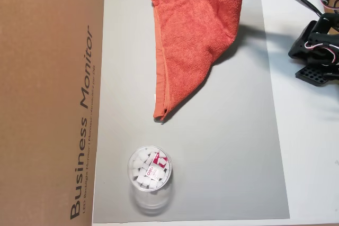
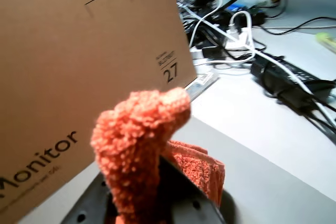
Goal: Fold the blanket.
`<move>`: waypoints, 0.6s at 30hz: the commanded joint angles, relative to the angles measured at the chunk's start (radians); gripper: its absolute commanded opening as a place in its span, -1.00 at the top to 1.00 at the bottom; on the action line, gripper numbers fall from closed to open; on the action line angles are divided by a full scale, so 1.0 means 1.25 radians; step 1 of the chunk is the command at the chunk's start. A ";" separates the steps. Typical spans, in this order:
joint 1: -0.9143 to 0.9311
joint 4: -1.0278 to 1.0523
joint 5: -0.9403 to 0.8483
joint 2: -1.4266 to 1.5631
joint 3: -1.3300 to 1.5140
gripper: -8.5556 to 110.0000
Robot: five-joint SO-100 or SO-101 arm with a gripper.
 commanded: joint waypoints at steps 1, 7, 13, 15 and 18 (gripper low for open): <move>-0.039 -0.022 -0.050 -0.054 -0.080 0.86; -0.108 -0.022 -0.101 -0.153 -0.147 0.86; -0.172 -0.022 -0.164 -0.228 -0.198 0.86; -0.193 -0.022 -0.187 -0.250 -0.212 0.86; -0.229 -0.022 -0.228 -0.290 -0.242 0.86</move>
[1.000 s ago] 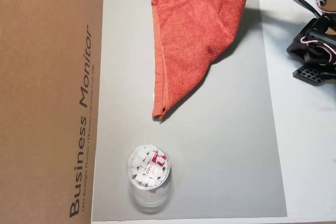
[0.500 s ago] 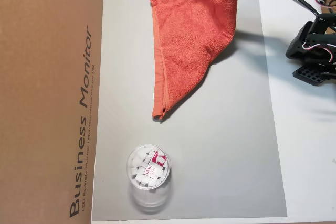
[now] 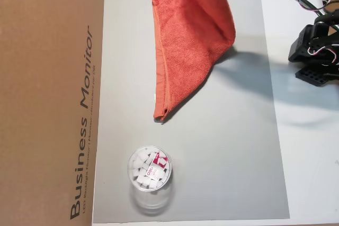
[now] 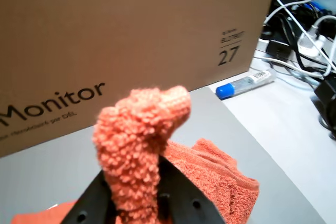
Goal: Fold the blanket.
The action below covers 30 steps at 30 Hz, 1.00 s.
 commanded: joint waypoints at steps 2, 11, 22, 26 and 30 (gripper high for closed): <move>-0.052 -0.021 -0.044 -0.037 -0.080 0.86; -0.173 -0.021 -0.140 -0.115 -0.144 0.86; -0.266 -0.020 -0.196 -0.139 -0.107 0.86; -0.268 -0.020 -0.196 -0.142 -0.076 0.85; -0.265 -0.020 -0.198 -0.145 -0.048 0.85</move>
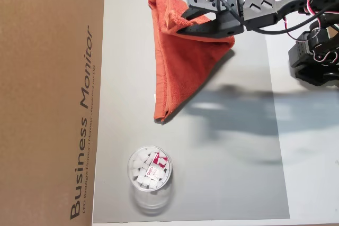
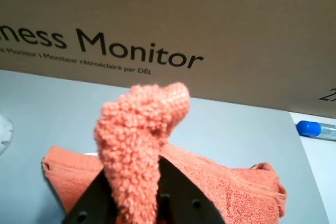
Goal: Fold the blanket.
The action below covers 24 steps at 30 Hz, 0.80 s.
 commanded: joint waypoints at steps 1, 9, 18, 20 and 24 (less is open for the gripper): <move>-0.004 -0.020 -0.005 0.004 0.004 0.85; -0.009 -0.020 -0.005 -0.065 0.017 0.85; -0.043 -0.021 -0.005 -0.162 0.012 0.85; -0.053 -0.021 -0.005 -0.180 0.004 0.85; -0.081 -0.021 -0.005 -0.232 -0.029 0.85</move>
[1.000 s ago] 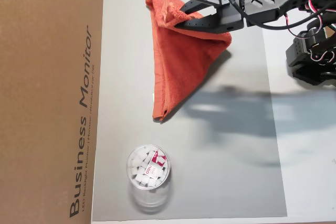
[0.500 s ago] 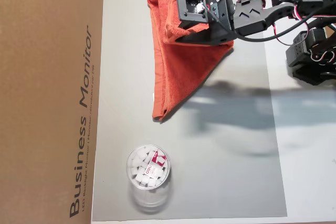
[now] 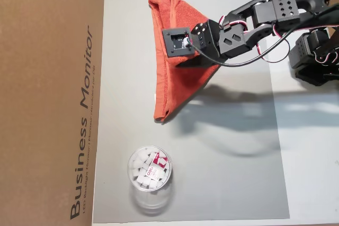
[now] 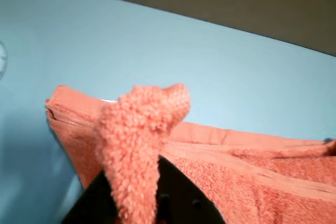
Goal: Fold the blanket.
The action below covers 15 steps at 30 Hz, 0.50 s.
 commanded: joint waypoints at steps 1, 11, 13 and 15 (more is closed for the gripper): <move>-0.021 -0.016 -0.004 -0.023 -0.058 0.85; -0.071 -0.016 -0.004 -0.148 -0.168 0.85; -0.083 -0.016 -0.004 -0.175 -0.189 0.85; -0.097 -0.016 -0.004 -0.202 -0.206 0.85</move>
